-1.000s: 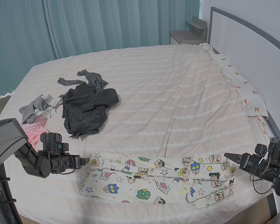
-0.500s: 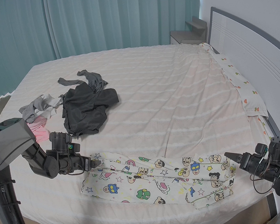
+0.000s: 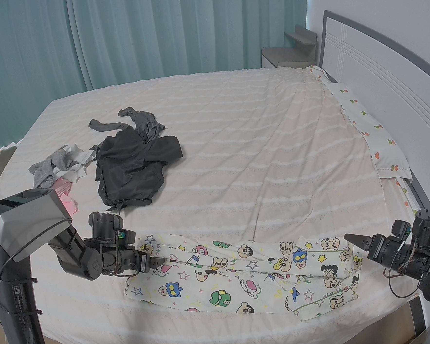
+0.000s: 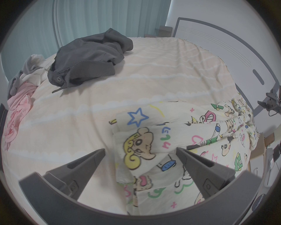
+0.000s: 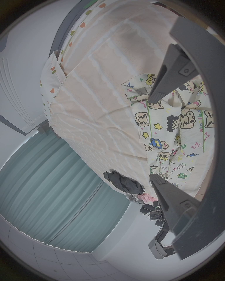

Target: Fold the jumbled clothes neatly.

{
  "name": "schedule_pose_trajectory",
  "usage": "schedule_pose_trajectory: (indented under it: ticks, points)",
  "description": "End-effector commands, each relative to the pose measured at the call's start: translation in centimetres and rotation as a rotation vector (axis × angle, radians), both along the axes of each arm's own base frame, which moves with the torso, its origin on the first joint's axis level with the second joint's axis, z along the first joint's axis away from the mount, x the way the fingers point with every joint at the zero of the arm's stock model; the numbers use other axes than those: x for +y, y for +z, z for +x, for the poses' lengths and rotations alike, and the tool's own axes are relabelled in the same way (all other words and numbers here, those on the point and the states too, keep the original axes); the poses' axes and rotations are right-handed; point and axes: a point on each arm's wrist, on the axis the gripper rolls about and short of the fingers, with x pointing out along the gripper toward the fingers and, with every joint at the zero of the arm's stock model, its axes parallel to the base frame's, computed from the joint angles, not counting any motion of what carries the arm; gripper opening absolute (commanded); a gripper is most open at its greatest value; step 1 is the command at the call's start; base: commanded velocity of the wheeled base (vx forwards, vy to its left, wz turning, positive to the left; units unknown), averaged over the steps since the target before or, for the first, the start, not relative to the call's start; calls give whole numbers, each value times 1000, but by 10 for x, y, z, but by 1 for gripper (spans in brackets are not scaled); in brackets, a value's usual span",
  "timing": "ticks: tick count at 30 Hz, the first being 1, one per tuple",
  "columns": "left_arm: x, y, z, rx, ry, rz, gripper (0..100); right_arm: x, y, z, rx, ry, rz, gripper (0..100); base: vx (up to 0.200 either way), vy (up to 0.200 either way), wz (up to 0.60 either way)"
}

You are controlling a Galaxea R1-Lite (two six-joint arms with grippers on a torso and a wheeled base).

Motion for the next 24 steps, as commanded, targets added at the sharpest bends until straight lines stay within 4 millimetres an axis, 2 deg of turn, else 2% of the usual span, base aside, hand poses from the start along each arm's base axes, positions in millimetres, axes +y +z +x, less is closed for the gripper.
schedule_pose_trajectory:
  ticks: [1,17,24]
  points:
    - [-4,-3,-1,9,-9,1,100,0,0,-4,5,1,0,100,0,0,0]
    - [-1,-13,-8,52,-8,10,100,0,-1,-4,6,2,0,100,0,0,0]
    - [-6,-20,-11,76,-25,2,100,0,-1,-4,6,2,0,100,0,0,0]
